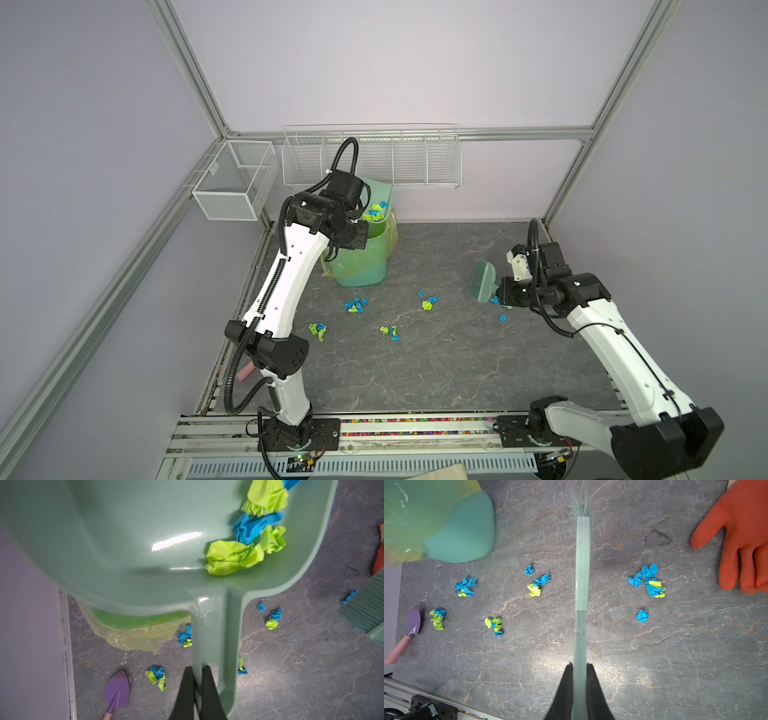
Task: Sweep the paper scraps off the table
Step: 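Tip the dustpan over the wastebasket with the left gripper to empty scraps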
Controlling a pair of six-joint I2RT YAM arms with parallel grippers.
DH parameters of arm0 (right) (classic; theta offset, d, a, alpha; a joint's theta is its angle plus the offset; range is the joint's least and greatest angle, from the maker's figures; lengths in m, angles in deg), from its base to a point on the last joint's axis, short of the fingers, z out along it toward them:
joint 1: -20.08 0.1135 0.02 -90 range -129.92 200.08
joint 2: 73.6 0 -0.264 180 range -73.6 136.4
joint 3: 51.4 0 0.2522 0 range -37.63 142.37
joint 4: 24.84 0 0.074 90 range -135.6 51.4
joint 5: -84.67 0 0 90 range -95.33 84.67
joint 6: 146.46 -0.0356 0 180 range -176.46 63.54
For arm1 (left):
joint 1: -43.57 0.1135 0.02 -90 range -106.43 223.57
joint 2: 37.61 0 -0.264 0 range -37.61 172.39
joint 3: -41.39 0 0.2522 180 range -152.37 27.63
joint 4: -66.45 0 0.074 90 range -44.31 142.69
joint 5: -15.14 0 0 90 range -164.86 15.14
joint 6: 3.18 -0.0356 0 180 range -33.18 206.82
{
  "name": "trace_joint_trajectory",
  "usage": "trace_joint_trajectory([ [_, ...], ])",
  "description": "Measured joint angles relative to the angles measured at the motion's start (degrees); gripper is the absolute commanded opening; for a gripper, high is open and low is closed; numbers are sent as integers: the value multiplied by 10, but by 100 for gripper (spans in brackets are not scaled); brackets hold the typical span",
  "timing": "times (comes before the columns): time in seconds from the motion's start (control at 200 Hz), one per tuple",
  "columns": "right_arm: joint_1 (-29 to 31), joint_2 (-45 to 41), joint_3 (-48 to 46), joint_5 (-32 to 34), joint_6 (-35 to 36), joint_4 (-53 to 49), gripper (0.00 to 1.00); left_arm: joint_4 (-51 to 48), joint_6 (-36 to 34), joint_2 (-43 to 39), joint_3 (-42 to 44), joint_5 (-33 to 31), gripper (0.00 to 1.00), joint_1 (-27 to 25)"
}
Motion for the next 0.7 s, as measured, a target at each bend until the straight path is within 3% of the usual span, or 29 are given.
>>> trace_joint_trajectory([
  [0.32,0,-9,-27,0,2,7,7,-4,-2,-16,39,-64,0,15],
  [0.7,-1,3,-34,-1,13,26,7,-9,-6,14,49,-197,0,15],
])
